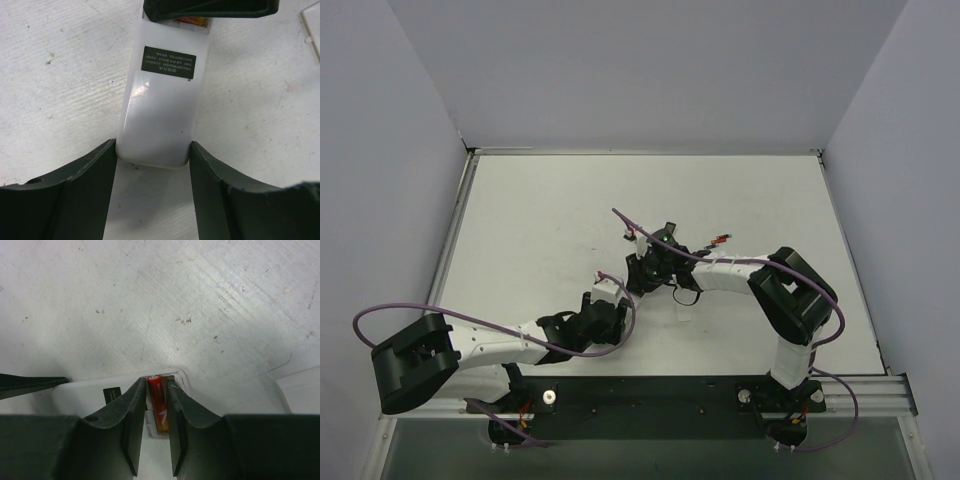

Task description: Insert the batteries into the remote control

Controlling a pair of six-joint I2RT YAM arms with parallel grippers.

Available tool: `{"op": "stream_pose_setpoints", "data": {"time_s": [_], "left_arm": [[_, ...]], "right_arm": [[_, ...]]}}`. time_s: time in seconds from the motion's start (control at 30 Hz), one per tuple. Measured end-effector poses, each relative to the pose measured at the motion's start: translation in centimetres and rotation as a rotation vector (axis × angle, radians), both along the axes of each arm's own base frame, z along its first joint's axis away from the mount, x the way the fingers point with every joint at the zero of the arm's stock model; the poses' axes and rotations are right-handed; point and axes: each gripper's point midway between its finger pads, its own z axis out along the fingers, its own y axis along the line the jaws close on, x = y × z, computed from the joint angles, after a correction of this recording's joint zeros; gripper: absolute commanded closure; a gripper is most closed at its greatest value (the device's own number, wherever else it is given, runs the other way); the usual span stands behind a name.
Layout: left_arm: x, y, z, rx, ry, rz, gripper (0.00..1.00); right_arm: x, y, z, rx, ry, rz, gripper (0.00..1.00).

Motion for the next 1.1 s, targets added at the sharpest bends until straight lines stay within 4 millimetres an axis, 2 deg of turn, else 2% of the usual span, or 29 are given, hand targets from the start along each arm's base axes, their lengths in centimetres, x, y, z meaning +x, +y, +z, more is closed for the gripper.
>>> {"op": "stream_pose_setpoints", "data": {"time_s": [0.07,0.33,0.8,1.1], "left_arm": [[0.0,0.0,0.0,0.004,-0.006,-0.013,1.00],[0.2,-0.3,-0.3,0.026,-0.023,-0.053,1.00],[0.2,-0.4,-0.3,0.021,-0.036,-0.065,1.00],[0.3,-0.4,-0.3,0.029,-0.042,-0.080,1.00]], "right_arm": [[-0.1,-0.2,0.1,-0.001,-0.002,-0.002,0.90],[-0.4,-1.0,0.2,-0.008,0.000,-0.005,0.96],[-0.5,-1.1,0.0,0.050,0.053,0.016,0.98],[-0.5,-1.3,-0.1,0.002,0.085,0.062,0.99]]}}
